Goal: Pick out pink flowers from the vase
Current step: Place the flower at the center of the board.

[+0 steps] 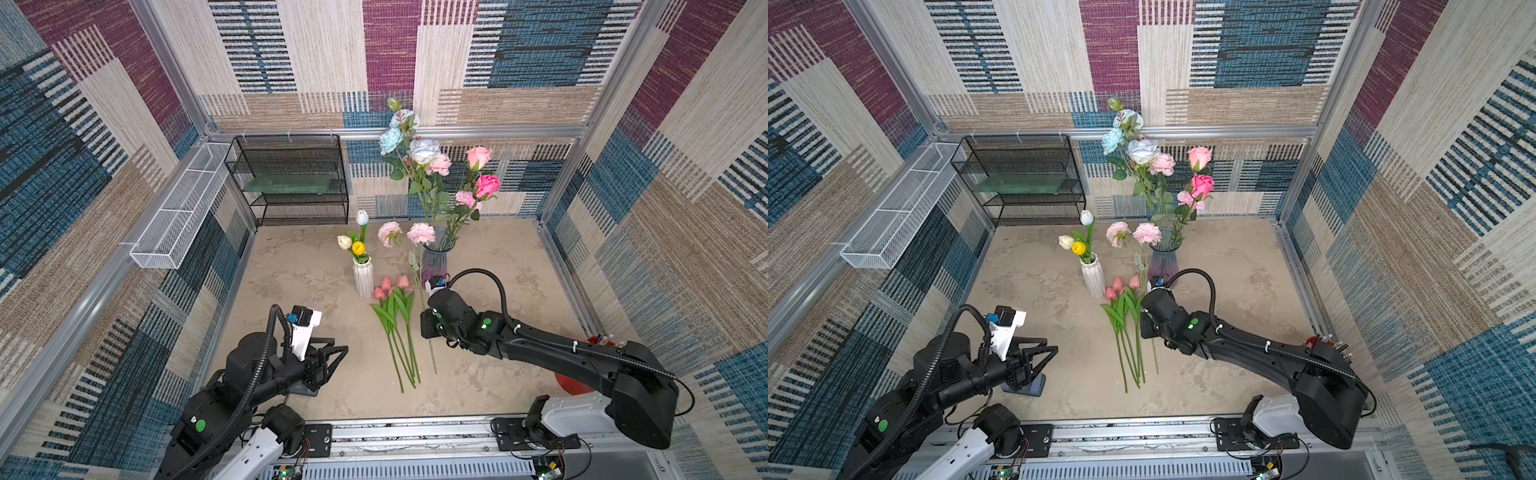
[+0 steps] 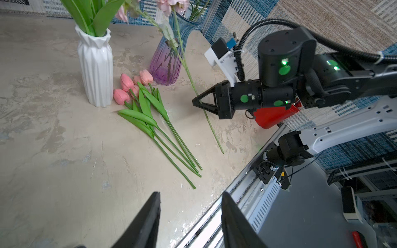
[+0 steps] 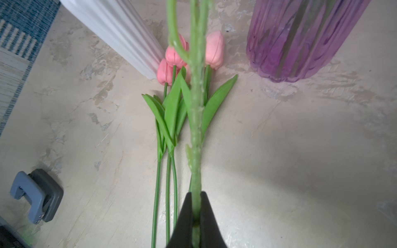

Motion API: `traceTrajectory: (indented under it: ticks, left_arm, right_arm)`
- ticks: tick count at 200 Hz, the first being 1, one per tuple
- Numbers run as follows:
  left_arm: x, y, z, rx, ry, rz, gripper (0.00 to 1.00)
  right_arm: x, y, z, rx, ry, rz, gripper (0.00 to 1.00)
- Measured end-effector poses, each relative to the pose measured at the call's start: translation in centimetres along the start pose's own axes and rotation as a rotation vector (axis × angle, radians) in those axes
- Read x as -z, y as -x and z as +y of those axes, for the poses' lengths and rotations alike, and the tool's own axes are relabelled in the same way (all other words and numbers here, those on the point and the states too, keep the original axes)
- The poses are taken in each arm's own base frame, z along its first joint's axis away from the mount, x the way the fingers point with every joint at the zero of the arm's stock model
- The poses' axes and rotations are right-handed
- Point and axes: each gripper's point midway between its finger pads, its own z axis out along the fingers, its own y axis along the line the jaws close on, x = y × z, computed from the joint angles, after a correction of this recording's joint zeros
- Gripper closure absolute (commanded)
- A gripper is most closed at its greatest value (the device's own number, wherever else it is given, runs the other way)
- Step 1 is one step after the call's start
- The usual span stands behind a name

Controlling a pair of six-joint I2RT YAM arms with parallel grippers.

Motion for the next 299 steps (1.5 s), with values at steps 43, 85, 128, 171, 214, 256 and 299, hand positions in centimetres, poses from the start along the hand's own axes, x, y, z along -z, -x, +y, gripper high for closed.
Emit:
traceTrajectory:
  ticks: [43, 85, 128, 171, 214, 256, 299]
  left_arm:
    - [0.1, -0.4, -0.2, -0.028, -0.015, 0.001, 0.54]
    - [0.2, -0.5, -0.2, -0.045, -0.012, -0.007, 0.55]
    - [0.3, -0.5, -0.4, -0.053, -0.021, -0.011, 0.56]
    - [0.5, -0.6, -0.4, -0.057, -0.025, -0.017, 0.55]
    - [0.6, -0.6, -0.1, -0.058, -0.006, -0.031, 0.55]
    - [1.0, -0.4, 0.2, -0.062, 0.013, -0.062, 0.55]
    - [1.4, -0.2, 0.6, -0.063, 0.034, -0.085, 0.55]
  right_arm:
    - [-3.6, 0.2, -0.8, 0.008, -0.02, 0.087, 0.93]
    - [-6.2, -2.4, -1.4, 0.016, -0.034, 0.211, 0.91]
    - [-7.5, -2.8, -2.0, 0.016, -0.053, 0.238, 0.83]
    - [-8.7, -1.9, -2.8, -0.004, -0.05, 0.251, 0.8]
    - [-9.4, -2.6, -1.5, 0.024, 0.018, 0.301, 0.72]
    - [-8.6, -3.1, -1.6, 0.029, 0.028, 0.305, 0.56]
    - [-5.8, 0.1, 0.4, 0.084, 0.093, 0.217, 0.51]
